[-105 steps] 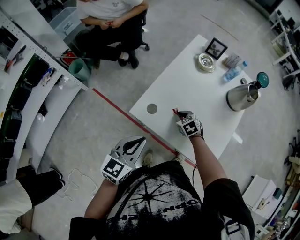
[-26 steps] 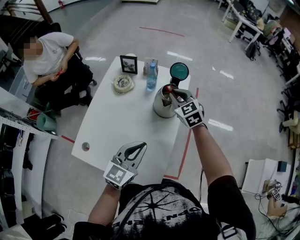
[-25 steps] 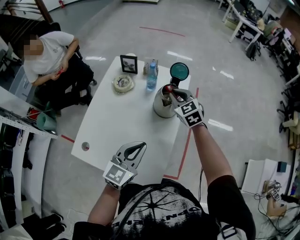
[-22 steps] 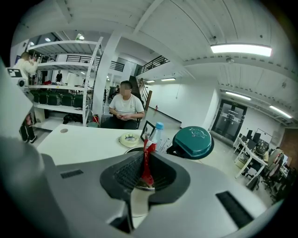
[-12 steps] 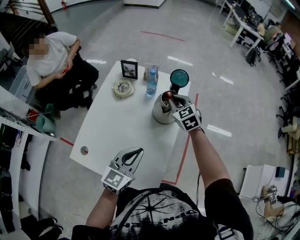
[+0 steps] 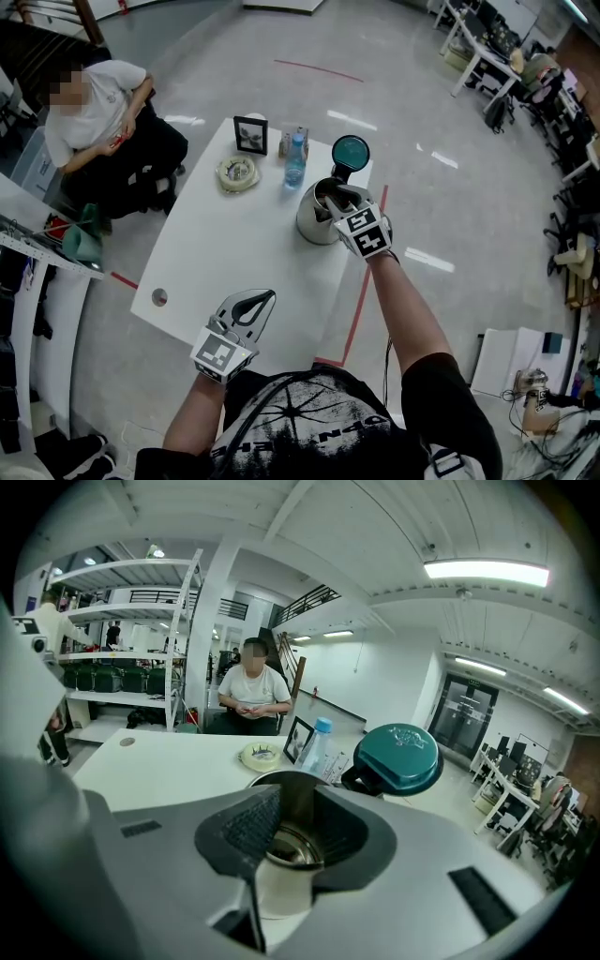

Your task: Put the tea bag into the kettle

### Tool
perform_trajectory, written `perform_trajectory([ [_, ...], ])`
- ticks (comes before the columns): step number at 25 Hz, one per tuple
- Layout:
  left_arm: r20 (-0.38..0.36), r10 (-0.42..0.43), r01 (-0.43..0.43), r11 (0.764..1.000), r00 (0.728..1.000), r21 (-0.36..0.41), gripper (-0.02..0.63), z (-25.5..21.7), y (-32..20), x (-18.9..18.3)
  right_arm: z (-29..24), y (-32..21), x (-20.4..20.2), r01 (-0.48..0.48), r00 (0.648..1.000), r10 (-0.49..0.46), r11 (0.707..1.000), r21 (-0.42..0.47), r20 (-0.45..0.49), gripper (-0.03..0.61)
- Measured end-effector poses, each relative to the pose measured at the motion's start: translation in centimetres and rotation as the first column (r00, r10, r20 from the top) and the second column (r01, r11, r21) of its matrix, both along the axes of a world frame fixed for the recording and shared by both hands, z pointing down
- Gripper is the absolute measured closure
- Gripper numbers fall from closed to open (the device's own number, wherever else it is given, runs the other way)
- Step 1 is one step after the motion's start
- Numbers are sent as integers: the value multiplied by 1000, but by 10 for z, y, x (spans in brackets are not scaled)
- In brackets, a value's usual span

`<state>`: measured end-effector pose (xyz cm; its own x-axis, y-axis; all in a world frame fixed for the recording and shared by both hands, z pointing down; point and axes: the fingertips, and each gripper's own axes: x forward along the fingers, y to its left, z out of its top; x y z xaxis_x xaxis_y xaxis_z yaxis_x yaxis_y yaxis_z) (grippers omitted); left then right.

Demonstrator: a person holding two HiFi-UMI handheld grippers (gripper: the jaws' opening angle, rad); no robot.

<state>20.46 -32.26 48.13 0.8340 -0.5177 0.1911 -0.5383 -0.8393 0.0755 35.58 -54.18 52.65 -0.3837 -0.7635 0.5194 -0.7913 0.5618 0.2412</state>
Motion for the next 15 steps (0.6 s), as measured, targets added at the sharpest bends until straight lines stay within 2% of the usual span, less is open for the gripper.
perform_trajectory([
  [8,-3,0,0,1000,1000,11,606,-3,6,-2,-8,6,-2,0,1000,0,1000,20,-5,465],
  [12,-14,5,-5,1000,1000,14,606,-10,11,-6,-26,18,-7,-4,1000,4,996,84,-1,466],
  [15,-22,25,-24,1000,999,18,606,-10,16,-10,-49,40,-15,-3,1000,0,986,165,17,466],
])
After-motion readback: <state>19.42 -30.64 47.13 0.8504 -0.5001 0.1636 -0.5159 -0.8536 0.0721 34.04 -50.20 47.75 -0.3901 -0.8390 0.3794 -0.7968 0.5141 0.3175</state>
